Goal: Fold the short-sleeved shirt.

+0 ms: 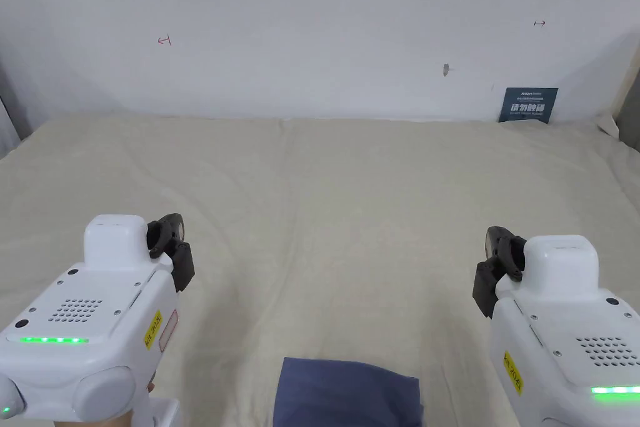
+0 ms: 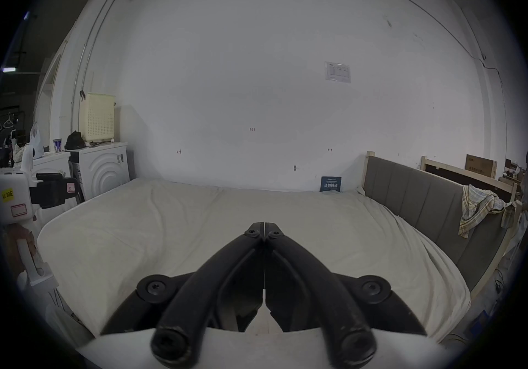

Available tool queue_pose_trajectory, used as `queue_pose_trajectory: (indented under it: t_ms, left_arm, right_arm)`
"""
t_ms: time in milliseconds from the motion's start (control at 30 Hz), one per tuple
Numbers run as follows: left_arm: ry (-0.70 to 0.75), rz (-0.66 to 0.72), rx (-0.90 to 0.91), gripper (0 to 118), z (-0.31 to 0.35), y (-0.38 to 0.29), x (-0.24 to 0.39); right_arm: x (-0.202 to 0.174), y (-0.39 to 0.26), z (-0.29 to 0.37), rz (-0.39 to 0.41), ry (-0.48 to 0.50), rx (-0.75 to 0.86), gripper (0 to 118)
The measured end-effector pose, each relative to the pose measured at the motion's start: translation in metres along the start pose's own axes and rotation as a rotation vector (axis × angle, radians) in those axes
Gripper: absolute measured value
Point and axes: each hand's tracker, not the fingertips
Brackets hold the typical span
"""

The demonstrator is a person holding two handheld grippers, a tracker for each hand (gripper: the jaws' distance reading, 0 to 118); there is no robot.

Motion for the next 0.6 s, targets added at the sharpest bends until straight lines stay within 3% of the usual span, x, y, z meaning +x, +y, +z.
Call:
queue_pose_trajectory:
  t_ms: [200,600]
  left_arm:
    - [-0.018,0.032,-0.012,0,0.001,0.000,-0.006]
    - [-0.043,0.093,-0.093,0,0.000,-0.018,-0.020]
  right_arm:
    - [-0.015,-0.029,-0.013,-0.019,0.057,-0.089,0]
    - [-0.074,-0.202,-0.062,0.027,0.127,-0.482,0]
